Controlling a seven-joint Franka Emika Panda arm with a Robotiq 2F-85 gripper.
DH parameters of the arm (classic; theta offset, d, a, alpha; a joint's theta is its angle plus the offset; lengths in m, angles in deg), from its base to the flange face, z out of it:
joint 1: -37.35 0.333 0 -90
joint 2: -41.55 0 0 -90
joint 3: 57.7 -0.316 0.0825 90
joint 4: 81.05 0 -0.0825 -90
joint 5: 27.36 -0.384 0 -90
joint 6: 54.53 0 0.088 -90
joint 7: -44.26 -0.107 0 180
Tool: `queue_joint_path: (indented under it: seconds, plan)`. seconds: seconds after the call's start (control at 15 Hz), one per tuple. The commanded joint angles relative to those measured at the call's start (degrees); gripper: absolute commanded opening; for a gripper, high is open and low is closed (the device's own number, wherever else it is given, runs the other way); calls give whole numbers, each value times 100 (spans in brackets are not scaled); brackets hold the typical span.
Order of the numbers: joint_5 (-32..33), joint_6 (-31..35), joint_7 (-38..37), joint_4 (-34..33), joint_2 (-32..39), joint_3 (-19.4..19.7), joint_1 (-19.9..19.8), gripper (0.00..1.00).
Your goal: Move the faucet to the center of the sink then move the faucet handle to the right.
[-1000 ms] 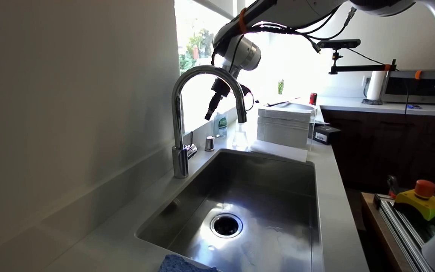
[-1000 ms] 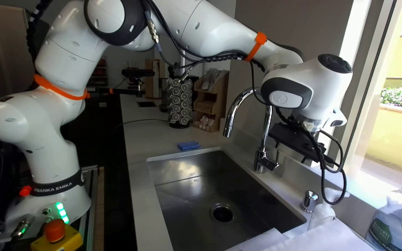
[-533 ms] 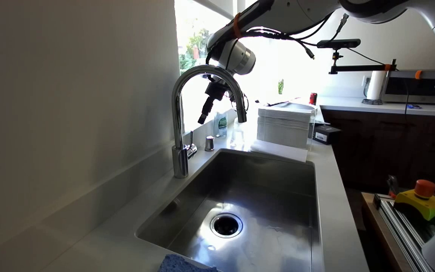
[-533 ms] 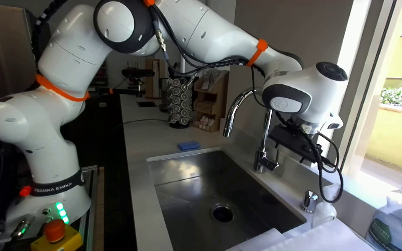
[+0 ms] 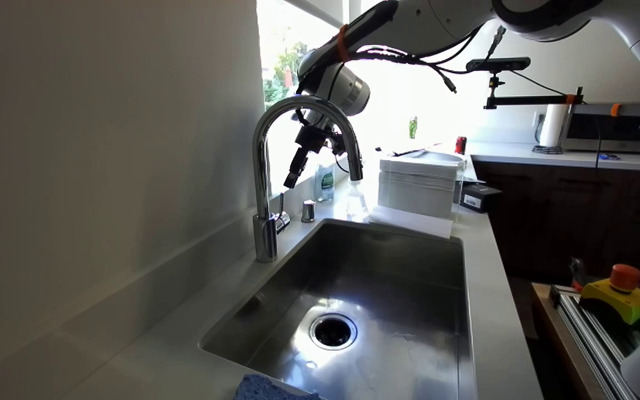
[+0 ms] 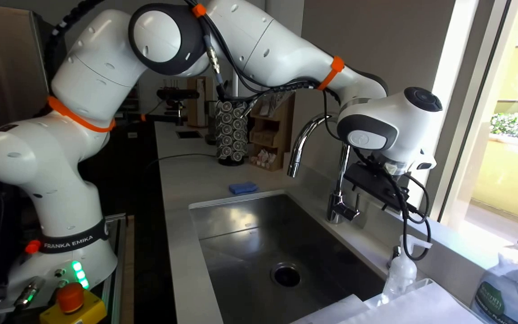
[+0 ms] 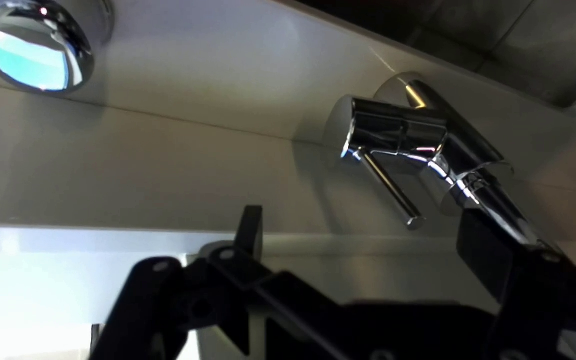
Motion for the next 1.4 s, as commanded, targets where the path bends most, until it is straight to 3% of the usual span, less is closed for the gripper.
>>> queue_joint_path:
  seconds: [0.0,0.8,1.33]
  plan:
    - [115,92,-254,-191,180,-48,30,100]
    - [282,-275,-202,-158,24,-4,-149,100]
    - [1040,-884,-150,-253,-16,61,-233,100]
